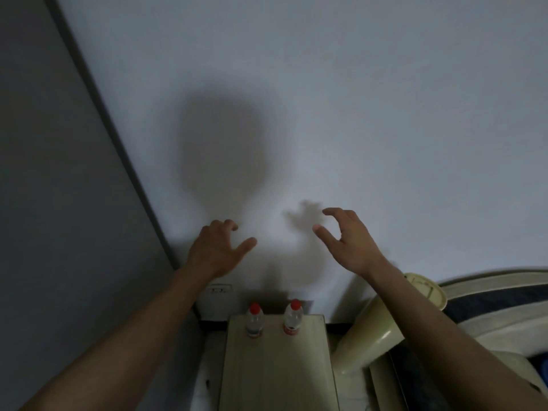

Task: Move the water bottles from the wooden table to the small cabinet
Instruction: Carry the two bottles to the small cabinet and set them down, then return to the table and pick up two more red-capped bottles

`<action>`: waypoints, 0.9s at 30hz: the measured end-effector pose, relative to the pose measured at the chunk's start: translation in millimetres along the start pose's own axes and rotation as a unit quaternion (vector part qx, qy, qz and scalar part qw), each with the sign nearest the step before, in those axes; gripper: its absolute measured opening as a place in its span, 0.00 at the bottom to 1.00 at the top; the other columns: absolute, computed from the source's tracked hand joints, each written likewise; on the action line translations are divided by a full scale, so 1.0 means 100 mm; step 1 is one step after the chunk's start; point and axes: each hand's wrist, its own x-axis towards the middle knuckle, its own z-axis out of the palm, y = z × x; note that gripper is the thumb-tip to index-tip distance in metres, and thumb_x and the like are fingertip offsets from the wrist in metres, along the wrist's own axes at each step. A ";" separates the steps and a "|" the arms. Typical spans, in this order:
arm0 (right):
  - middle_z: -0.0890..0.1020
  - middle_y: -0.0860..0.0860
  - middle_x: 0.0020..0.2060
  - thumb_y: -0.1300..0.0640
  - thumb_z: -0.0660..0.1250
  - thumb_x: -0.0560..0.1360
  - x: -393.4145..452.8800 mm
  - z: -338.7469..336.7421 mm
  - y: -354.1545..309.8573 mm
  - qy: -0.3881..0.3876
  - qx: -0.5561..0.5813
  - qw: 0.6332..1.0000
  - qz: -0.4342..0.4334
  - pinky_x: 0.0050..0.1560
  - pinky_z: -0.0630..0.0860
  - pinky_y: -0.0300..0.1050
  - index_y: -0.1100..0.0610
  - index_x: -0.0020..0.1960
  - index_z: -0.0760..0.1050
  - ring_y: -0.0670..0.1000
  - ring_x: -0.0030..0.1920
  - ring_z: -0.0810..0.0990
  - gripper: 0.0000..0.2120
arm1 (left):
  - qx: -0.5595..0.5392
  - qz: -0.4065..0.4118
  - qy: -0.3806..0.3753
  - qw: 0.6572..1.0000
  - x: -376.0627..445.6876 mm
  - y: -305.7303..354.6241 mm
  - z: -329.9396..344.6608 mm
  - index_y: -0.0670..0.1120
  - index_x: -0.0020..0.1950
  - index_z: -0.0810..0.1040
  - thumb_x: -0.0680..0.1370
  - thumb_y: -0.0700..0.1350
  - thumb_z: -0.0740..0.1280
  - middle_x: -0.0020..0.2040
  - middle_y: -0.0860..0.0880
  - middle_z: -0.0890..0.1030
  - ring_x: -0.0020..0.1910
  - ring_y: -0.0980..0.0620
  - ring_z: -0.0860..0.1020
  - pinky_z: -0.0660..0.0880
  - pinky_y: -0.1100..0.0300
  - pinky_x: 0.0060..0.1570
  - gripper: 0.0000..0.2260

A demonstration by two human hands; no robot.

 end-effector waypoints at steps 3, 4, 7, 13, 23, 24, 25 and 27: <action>0.71 0.53 0.69 0.32 0.56 0.75 -0.10 -0.15 0.02 0.008 -0.017 1.000 0.006 0.63 0.73 0.59 0.50 0.72 0.65 0.56 0.65 0.73 0.32 | 0.003 0.002 0.009 1.000 -0.08 0.12 -0.05 0.48 0.69 0.70 0.75 0.69 0.60 0.67 0.45 0.73 0.63 0.46 0.72 0.74 0.47 0.60 0.32; 0.71 0.53 0.69 0.32 0.56 0.75 -0.12 -0.19 0.04 0.012 -0.018 1.000 0.011 0.63 0.73 0.59 0.50 0.72 0.64 0.56 0.64 0.74 0.32 | 0.004 0.003 0.013 1.000 -0.09 0.15 -0.06 0.48 0.69 0.70 0.75 0.69 0.60 0.67 0.45 0.73 0.63 0.46 0.72 0.74 0.47 0.60 0.32; 0.73 0.53 0.67 0.30 0.54 0.74 -0.17 -0.29 0.11 0.022 -0.022 0.999 0.020 0.61 0.74 0.58 0.50 0.72 0.65 0.56 0.60 0.76 0.34 | 0.004 0.004 0.015 1.000 -0.11 0.25 -0.08 0.48 0.69 0.70 0.75 0.68 0.61 0.67 0.45 0.72 0.63 0.46 0.72 0.74 0.47 0.60 0.31; 0.73 0.53 0.66 0.26 0.50 0.71 -0.21 -0.34 0.22 0.022 -0.019 1.000 0.011 0.61 0.73 0.59 0.50 0.71 0.65 0.55 0.62 0.75 0.39 | 0.006 0.007 0.016 1.000 -0.16 0.39 0.01 0.48 0.69 0.69 0.76 0.68 0.61 0.68 0.46 0.72 0.64 0.47 0.72 0.74 0.49 0.60 0.31; 0.72 0.52 0.68 0.33 0.56 0.76 -0.27 -0.42 0.58 0.018 0.018 1.000 0.008 0.63 0.73 0.57 0.49 0.71 0.66 0.54 0.61 0.75 0.30 | 0.016 -0.002 -0.013 1.000 -0.22 0.74 0.21 0.50 0.69 0.70 0.69 0.77 0.55 0.67 0.49 0.73 0.62 0.51 0.73 0.74 0.53 0.59 0.40; 0.72 0.52 0.68 0.33 0.56 0.76 -0.30 -0.44 0.62 0.020 0.022 1.000 0.011 0.63 0.72 0.57 0.49 0.71 0.66 0.54 0.63 0.74 0.30 | 0.017 0.001 -0.019 1.000 -0.23 0.80 0.24 0.50 0.69 0.70 0.69 0.77 0.55 0.67 0.49 0.73 0.62 0.51 0.73 0.74 0.53 0.59 0.40; 0.72 0.51 0.68 0.33 0.56 0.76 -0.34 -0.48 0.66 0.023 0.024 0.999 0.015 0.63 0.72 0.57 0.49 0.71 0.66 0.53 0.64 0.73 0.30 | 0.017 0.007 -0.024 1.000 -0.23 0.87 0.28 0.50 0.69 0.70 0.69 0.77 0.55 0.66 0.49 0.73 0.62 0.51 0.73 0.74 0.53 0.59 0.40; 0.72 0.51 0.68 0.32 0.56 0.75 -0.45 -0.59 0.74 0.038 0.026 0.999 0.025 0.64 0.72 0.57 0.48 0.71 0.66 0.53 0.66 0.72 0.30 | 0.012 0.026 -0.034 0.999 -0.20 1.03 0.35 0.50 0.68 0.70 0.68 0.78 0.55 0.66 0.48 0.73 0.62 0.51 0.73 0.74 0.52 0.60 0.40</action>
